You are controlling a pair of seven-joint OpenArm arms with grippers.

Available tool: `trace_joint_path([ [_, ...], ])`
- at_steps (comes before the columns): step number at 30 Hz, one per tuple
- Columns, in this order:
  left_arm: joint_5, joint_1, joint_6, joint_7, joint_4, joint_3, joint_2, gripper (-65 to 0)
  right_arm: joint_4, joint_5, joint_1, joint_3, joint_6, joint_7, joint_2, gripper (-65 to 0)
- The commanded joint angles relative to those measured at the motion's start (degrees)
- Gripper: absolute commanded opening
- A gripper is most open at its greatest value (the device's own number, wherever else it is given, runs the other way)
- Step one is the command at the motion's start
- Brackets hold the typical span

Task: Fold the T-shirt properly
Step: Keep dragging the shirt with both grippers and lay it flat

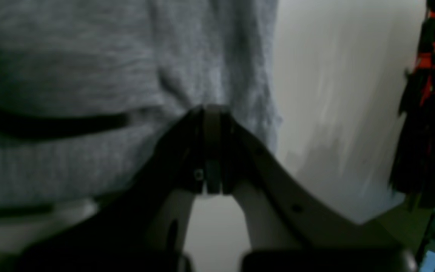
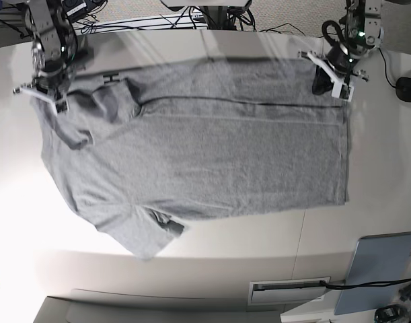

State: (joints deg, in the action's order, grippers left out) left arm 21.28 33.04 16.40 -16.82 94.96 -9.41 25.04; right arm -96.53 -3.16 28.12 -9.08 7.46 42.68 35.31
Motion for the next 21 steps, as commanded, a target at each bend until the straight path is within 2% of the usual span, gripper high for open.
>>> trace_joint_path([
  [1,-2.4,2.8,0.7,-8.3,-0.8,0.5,0.5,-65.0,-1.1,3.1,2.2,0.2,-2.1,3.3,0.6,-65.0],
  [8,-4.4,7.3,0.7,-8.2,0.2,0.2,0.8,-65.0,-6.9,3.1,10.6,6.4,-2.1,4.2,0.6,-65.0],
  [12,-7.8,7.9,0.6,-8.5,1.8,0.1,0.9,-65.0,-9.3,3.1,13.5,9.9,-2.1,3.8,0.5,-65.0],
  [21,-8.2,7.9,0.7,-15.3,5.2,0.1,0.9,-65.0,-9.8,3.1,13.8,12.3,-2.1,3.3,0.6,-65.0],
])
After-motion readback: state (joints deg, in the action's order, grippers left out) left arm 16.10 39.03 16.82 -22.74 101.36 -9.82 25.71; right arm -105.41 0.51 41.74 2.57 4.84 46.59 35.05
